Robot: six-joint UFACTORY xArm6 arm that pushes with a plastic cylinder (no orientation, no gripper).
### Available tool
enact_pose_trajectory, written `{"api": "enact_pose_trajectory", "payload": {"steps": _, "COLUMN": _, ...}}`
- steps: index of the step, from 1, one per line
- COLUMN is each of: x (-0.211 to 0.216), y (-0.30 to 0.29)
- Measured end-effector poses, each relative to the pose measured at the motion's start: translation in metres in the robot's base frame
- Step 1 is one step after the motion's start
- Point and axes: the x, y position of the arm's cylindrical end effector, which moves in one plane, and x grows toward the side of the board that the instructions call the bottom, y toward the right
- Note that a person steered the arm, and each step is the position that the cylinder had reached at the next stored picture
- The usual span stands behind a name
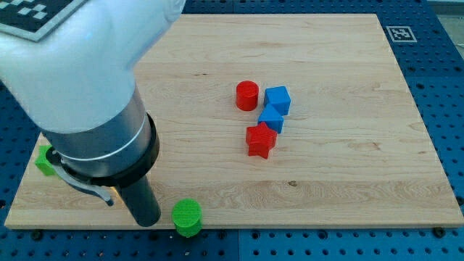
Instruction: Keep yellow hexagon in between yellow heart and green circle
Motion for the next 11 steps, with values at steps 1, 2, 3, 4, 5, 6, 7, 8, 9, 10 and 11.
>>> {"api": "enact_pose_trajectory", "payload": {"steps": 1, "x": 0.0, "y": -0.034}}
{"api": "enact_pose_trajectory", "payload": {"steps": 2, "x": -0.01, "y": -0.053}}
{"api": "enact_pose_trajectory", "payload": {"steps": 3, "x": -0.029, "y": -0.052}}
{"api": "enact_pose_trajectory", "payload": {"steps": 4, "x": -0.031, "y": -0.052}}
{"api": "enact_pose_trajectory", "payload": {"steps": 5, "x": -0.054, "y": -0.054}}
{"api": "enact_pose_trajectory", "payload": {"steps": 6, "x": -0.069, "y": -0.054}}
{"api": "enact_pose_trajectory", "payload": {"steps": 7, "x": -0.07, "y": -0.054}}
{"api": "enact_pose_trajectory", "payload": {"steps": 8, "x": -0.073, "y": -0.045}}
{"api": "enact_pose_trajectory", "payload": {"steps": 9, "x": -0.073, "y": -0.026}}
{"api": "enact_pose_trajectory", "payload": {"steps": 10, "x": -0.073, "y": -0.006}}
{"api": "enact_pose_trajectory", "payload": {"steps": 11, "x": -0.073, "y": 0.001}}
